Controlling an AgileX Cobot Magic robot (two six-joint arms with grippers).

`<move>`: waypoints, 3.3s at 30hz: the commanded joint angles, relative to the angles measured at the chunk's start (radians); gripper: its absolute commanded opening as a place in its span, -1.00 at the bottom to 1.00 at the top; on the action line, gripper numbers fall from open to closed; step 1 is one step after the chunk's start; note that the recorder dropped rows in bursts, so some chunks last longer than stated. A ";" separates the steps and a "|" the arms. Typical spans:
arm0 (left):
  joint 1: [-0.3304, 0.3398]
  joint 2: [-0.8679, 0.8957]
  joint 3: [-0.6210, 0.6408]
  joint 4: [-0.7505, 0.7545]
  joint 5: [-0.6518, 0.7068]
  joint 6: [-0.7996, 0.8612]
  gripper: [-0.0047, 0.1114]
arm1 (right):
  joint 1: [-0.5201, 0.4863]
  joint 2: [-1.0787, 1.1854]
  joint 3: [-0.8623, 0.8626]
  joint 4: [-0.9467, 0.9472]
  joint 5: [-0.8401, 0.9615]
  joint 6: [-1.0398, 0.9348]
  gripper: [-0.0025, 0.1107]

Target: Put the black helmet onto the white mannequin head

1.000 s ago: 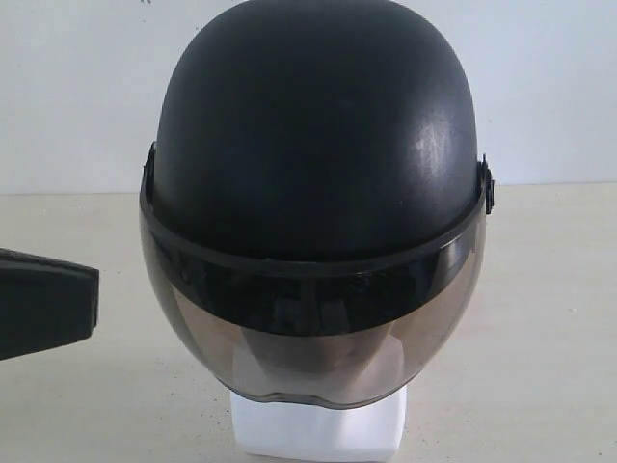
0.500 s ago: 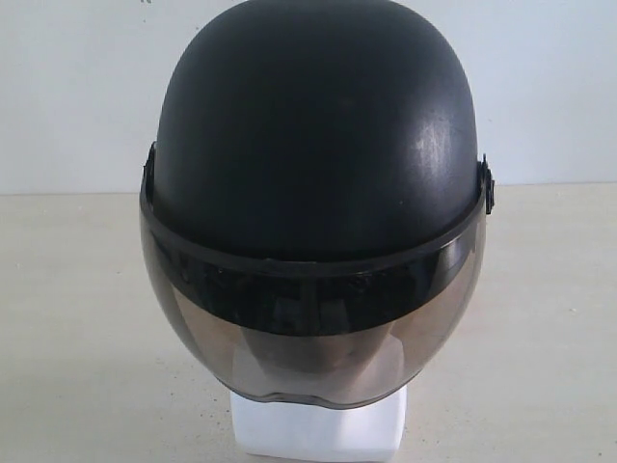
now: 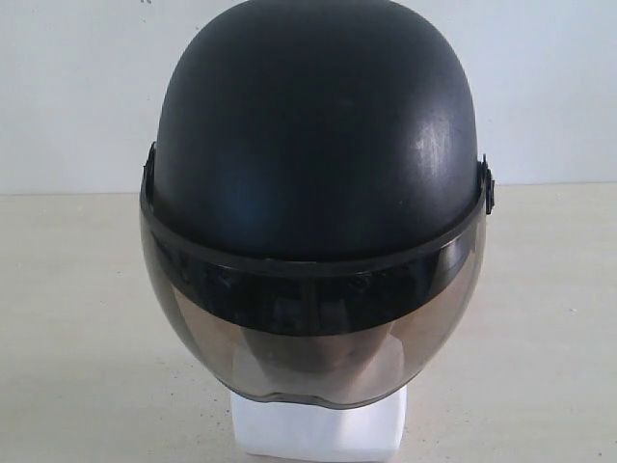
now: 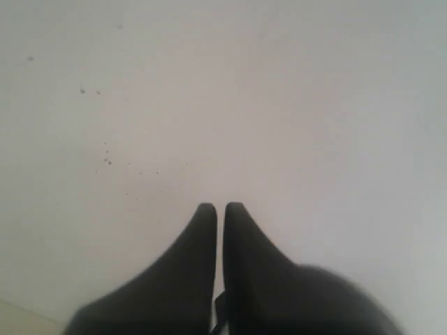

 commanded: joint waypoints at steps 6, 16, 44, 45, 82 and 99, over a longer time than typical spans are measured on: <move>-0.005 -0.041 0.021 -0.714 0.205 -0.029 -0.84 | 0.001 -0.006 -0.003 -0.003 -0.003 -0.003 -0.96; -0.005 -0.041 0.101 -1.450 0.228 1.286 -0.84 | 0.001 -0.006 -0.003 0.002 -0.003 -0.001 -0.96; -0.006 -0.041 0.324 -1.543 0.356 2.059 -0.84 | 0.001 -0.006 -0.003 0.002 -0.007 -0.001 -0.96; -0.006 -0.041 0.324 -1.543 0.356 2.059 -0.84 | 0.001 -0.006 -0.003 0.002 -0.007 -0.001 -0.96; -0.006 -0.041 0.324 -1.543 0.354 2.065 -0.84 | -0.076 -0.068 -0.001 -0.048 -0.073 -0.051 -0.96; -0.006 -0.041 0.324 -1.543 0.354 2.065 -0.84 | -0.397 -0.820 0.796 0.055 -1.190 -0.030 -0.96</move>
